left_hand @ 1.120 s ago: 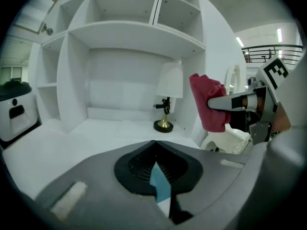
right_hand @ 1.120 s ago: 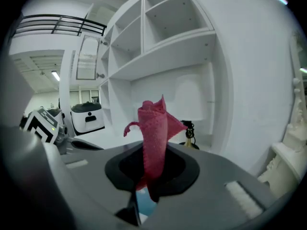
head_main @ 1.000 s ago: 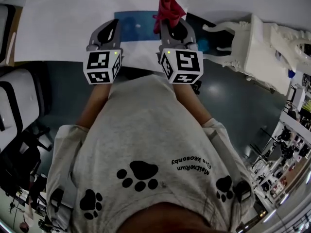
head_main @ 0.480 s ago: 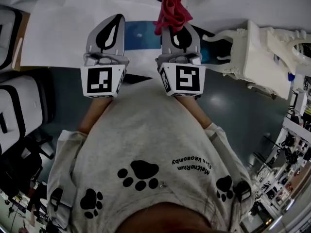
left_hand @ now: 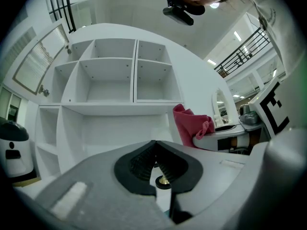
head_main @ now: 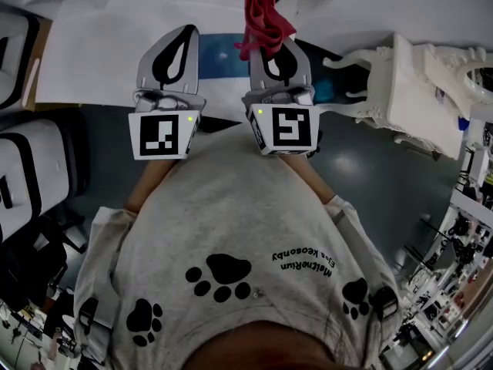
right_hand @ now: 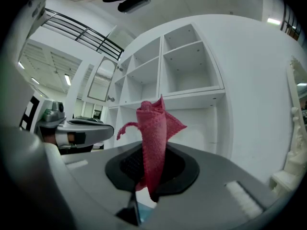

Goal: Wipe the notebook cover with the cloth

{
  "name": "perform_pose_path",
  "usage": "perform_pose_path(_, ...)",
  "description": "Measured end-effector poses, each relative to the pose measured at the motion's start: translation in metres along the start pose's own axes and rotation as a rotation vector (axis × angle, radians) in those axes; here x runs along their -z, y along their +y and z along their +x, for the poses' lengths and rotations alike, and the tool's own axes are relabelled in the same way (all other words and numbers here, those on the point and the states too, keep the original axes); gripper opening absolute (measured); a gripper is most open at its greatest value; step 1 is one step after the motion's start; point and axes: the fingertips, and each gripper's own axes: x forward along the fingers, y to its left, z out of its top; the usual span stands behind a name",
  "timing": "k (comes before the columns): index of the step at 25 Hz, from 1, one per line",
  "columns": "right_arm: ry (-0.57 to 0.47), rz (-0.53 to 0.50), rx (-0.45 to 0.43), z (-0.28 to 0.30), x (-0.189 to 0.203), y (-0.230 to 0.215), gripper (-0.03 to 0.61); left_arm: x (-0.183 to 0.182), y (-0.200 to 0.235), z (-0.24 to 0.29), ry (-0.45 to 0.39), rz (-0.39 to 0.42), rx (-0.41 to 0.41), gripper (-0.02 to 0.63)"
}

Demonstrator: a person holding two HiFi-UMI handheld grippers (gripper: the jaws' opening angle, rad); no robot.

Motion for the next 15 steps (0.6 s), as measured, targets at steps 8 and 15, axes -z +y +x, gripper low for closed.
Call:
perform_pose_path(8, -0.012, -0.01, -0.004, -0.004, -0.003, 0.009, 0.043, 0.002, 0.001, -0.011, -0.001, 0.001, -0.001, -0.003)
perform_pose_path(15, -0.01, -0.009, -0.001, -0.006, 0.0, 0.006, 0.043, 0.008, -0.003, -0.013, 0.014, 0.001, 0.004, -0.003)
